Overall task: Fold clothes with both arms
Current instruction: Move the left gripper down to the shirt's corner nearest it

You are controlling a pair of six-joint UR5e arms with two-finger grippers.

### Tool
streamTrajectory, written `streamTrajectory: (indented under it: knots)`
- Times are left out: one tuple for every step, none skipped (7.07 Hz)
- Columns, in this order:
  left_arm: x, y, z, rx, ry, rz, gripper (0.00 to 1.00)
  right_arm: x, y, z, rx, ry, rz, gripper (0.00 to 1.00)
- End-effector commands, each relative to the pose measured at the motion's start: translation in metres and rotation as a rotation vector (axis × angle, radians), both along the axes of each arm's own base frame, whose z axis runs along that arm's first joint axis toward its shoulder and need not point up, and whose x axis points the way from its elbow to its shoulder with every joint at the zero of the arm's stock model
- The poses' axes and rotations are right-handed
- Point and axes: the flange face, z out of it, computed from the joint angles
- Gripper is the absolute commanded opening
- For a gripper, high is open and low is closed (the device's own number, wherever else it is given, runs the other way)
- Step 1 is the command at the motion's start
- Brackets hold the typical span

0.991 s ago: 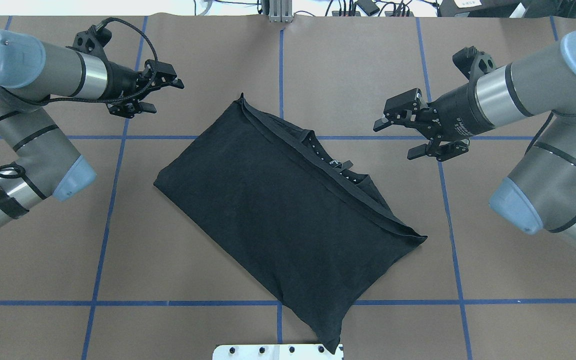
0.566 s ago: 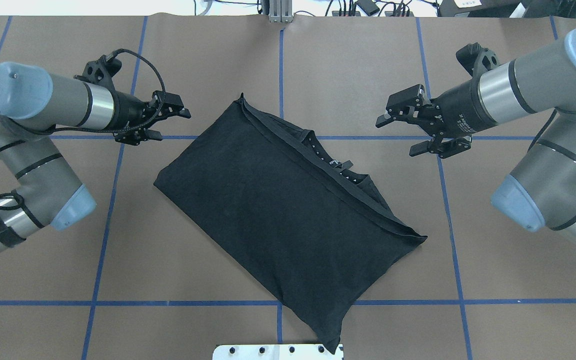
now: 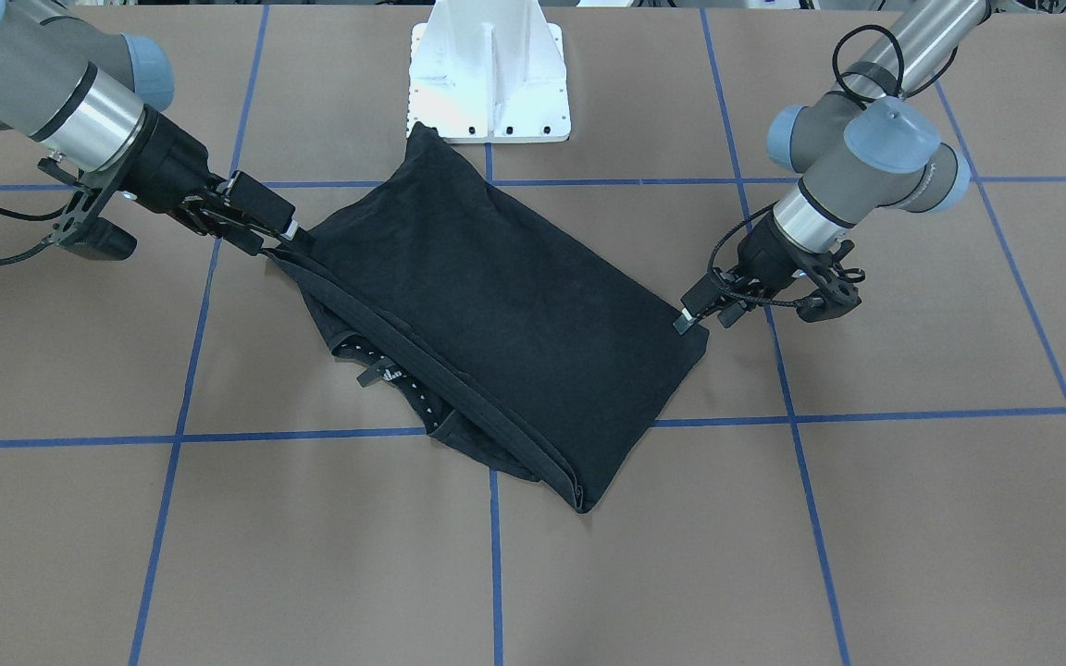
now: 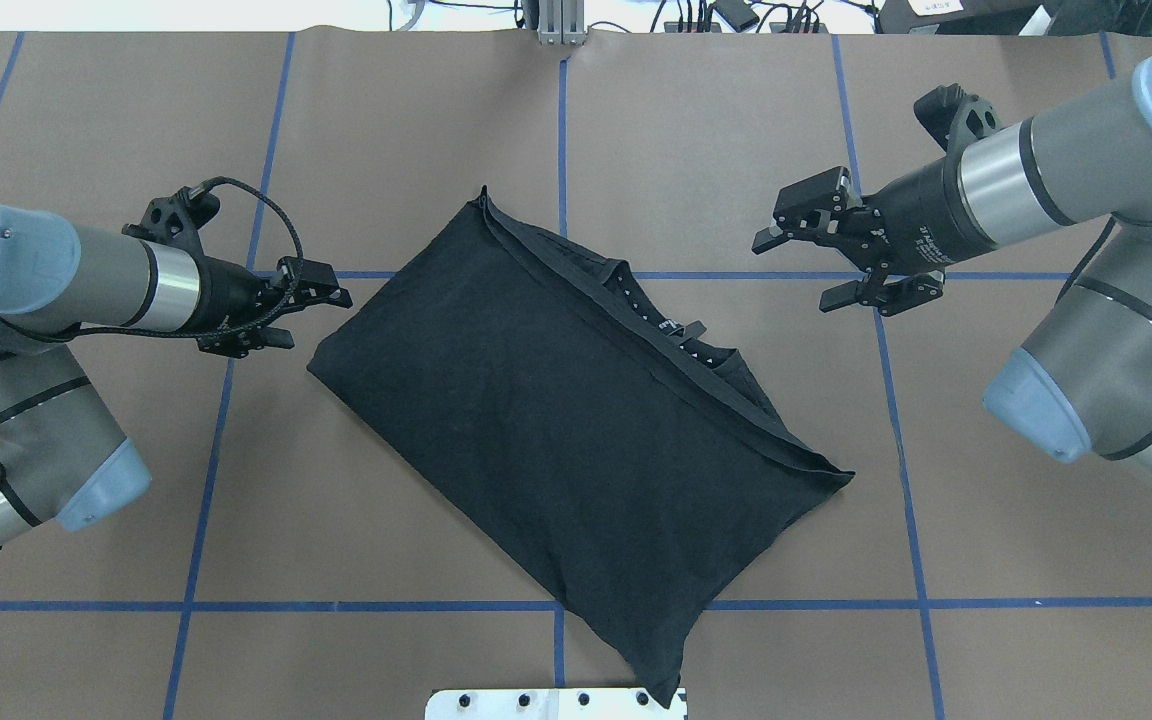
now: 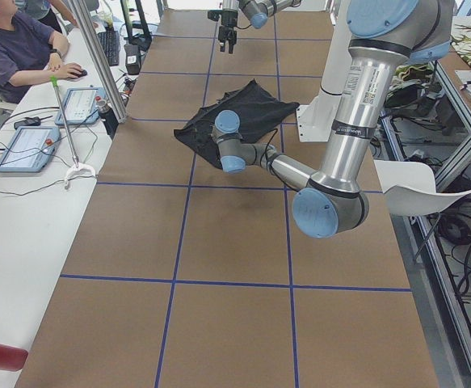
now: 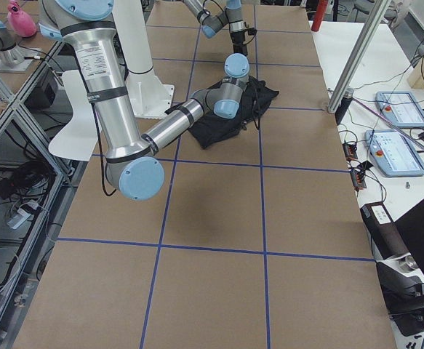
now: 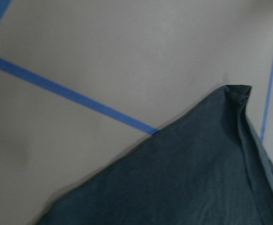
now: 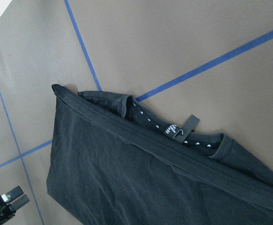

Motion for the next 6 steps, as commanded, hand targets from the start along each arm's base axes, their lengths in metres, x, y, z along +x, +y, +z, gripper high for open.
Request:
streamTrajectory:
  knots:
    - [0.001,0.002,0.005,-0.006,-0.007,0.004,1.00,0.001,-0.001,0.000,-0.001,0.000,0.001,1.00]
    - [0.004,0.004,0.006,-0.007,-0.009,0.010,1.00,0.002,0.000,-0.001,0.001,-0.002,0.000,1.00]
    - [0.010,0.009,0.007,-0.006,-0.011,0.016,1.00,0.001,0.000,-0.001,0.000,-0.001,0.000,1.00]
    - [0.019,0.014,0.009,-0.002,-0.021,0.012,1.00,0.002,0.000,-0.001,0.001,-0.003,-0.002,1.00]
    - [0.023,0.014,0.015,-0.010,-0.031,0.013,1.00,0.002,0.000,-0.001,0.001,-0.003,-0.003,1.00]
    - [0.028,0.016,0.021,-0.017,-0.040,0.019,1.00,0.002,0.000,-0.001,-0.001,-0.003,-0.003,1.00]
